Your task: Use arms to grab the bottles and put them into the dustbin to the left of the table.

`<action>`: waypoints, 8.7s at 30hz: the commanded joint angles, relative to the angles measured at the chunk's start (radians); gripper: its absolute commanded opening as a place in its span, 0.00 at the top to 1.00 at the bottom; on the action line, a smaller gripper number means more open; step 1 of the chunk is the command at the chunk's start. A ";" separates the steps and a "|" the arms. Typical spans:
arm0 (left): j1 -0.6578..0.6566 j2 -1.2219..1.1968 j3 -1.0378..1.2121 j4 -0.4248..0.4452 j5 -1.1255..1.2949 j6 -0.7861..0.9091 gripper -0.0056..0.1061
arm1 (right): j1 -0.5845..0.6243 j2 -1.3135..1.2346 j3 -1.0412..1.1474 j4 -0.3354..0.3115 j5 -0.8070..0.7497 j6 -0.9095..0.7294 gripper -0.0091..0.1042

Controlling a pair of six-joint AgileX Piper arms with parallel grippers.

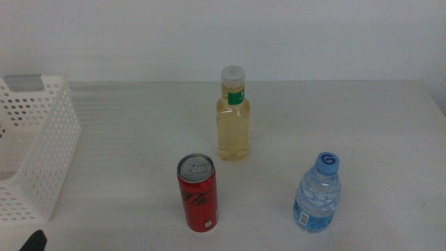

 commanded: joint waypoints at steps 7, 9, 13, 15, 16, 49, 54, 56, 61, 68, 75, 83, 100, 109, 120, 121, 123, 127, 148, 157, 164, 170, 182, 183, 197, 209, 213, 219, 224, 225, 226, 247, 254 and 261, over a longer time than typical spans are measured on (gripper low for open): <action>-0.062 0.232 -0.040 -0.144 -0.115 0.037 0.14 | -0.007 -0.026 -0.007 -0.008 -0.067 -0.010 0.27; -0.104 0.312 -0.054 -0.145 -0.183 0.070 0.14 | -0.007 -0.026 -0.007 -0.008 -0.067 -0.010 0.27; -0.223 0.454 -0.064 -0.143 -0.412 0.093 0.14 | -0.007 -0.026 -0.007 -0.008 -0.066 -0.010 0.27; -0.278 0.516 -0.064 -0.134 -0.530 0.093 0.14 | -0.007 -0.026 -0.007 -0.008 -0.066 -0.010 0.27; -0.310 0.550 -0.064 -0.127 -0.585 0.093 0.14 | -0.007 -0.026 -0.007 -0.008 -0.066 -0.010 0.27; -0.821 1.395 0.006 -0.084 -1.580 -0.028 0.14 | -0.005 -0.026 -0.007 -0.008 -0.062 -0.010 0.27; -0.821 1.397 0.005 -0.097 -1.581 -0.036 0.14 | -0.005 -0.026 -0.007 -0.008 -0.062 -0.010 0.27; -0.821 1.397 0.005 -0.105 -1.581 -0.036 0.14 | -0.005 -0.026 -0.007 -0.008 -0.062 -0.010 0.27; -0.821 1.404 0.005 -0.109 -1.580 -0.036 0.14 | -0.005 -0.026 -0.007 -0.008 -0.062 -0.010 0.27; -0.819 1.452 -0.017 -0.153 -1.581 -0.060 0.14 | -0.005 -0.026 -0.007 -0.008 -0.062 -0.010 0.27; -0.819 1.532 -0.076 -0.193 -1.581 -0.097 0.14 | -0.005 -0.026 -0.007 -0.008 -0.062 -0.010 0.27; -0.819 1.599 -0.142 -0.186 -1.581 -0.097 0.18 | -0.005 -0.026 -0.007 -0.008 -0.062 -0.010 0.27; -0.753 1.648 -0.232 -0.124 -1.568 -0.113 0.23 | -0.005 -0.026 -0.007 -0.008 -0.062 -0.010 0.27; -0.612 1.648 -0.267 0.110 -1.556 -0.197 0.22 | -0.005 -0.026 -0.007 -0.008 -0.062 -0.010 0.27; -0.607 1.648 -0.352 0.129 -1.429 -0.193 0.21 | -0.005 -0.026 -0.007 -0.008 -0.062 -0.010 0.27; -0.607 1.648 -0.357 0.127 -1.429 -0.188 0.21 | -0.005 -0.026 -0.007 -0.008 -0.062 -0.010 0.27; -0.607 1.652 -0.360 0.127 -1.432 -0.188 0.21 | -0.005 -0.026 -0.007 -0.008 -0.062 -0.010 0.27; -0.606 1.705 -0.366 0.119 -1.464 -0.194 0.21 | -0.005 -0.026 -0.007 -0.008 -0.062 -0.010 0.27; -0.606 1.845 -0.415 0.164 -1.582 -0.180 0.47 | -0.005 -0.026 -0.007 -0.008 -0.062 -0.010 0.27; -0.610 1.809 -0.391 0.205 -1.581 -0.240 0.87 | -0.005 -0.026 -0.007 -0.008 -0.062 -0.010 0.27; -0.610 1.700 -0.345 0.187 -1.524 -0.241 0.88 | -0.005 -0.026 -0.007 -0.008 -0.062 -0.010 0.27; -0.610 1.592 -0.346 0.199 -1.375 -0.268 0.88 | -0.005 -0.026 -0.007 -0.008 -0.062 -0.010 0.27; -0.610 1.447 -0.498 0.312 -0.876 -0.384 0.88 | -0.005 -0.026 -0.007 -0.008 -0.062 -0.010 0.27; -0.610 1.441 -0.515 0.325 -0.822 -0.403 0.88 | -0.005 -0.026 -0.007 -0.008 -0.062 -0.010 0.27; -0.610 1.375 -0.750 0.728 -0.273 -0.893 0.88 | -0.005 -0.026 -0.007 -0.008 -0.062 -0.010 0.27; -0.609 1.356 -0.788 0.796 -0.266 -0.903 0.88 | -0.005 -0.026 -0.007 -0.008 -0.062 -0.010 0.27; -0.609 1.356 -0.788 0.810 -0.266 -0.903 0.88 | -0.005 -0.026 -0.007 -0.008 -0.062 -0.010 0.27; -0.609 1.357 -0.822 0.540 -0.115 -0.704 0.88 | -0.005 -0.026 -0.007 -0.008 -0.062 -0.010 0.27; -0.565 1.358 -0.918 0.111 0.043 -0.186 0.90 | -0.005 -0.026 -0.007 -0.008 -0.062 -0.010 0.27; -0.546 1.358 -0.940 0.047 0.082 -0.121 0.91 | -0.005 -0.026 -0.007 -0.008 -0.062 -0.010 0.27; -0.529 1.358 -0.958 -0.009 0.116 -0.070 0.92 | -0.005 -0.026 -0.007 -0.008 -0.062 -0.010 0.27; 0.066 1.514 -1.604 -0.091 0.990 0.174 0.99 | -0.005 -0.026 -0.007 -0.008 -0.062 -0.010 0.27; 0.229 1.630 -1.720 -0.072 1.050 0.199 0.99 | -0.005 -0.026 -0.007 -0.008 -0.062 -0.010 0.27; 0.325 1.725 -1.724 -0.038 1.049 0.231 0.99 | -0.005 -0.026 -0.007 -0.008 -0.062 -0.010 0.27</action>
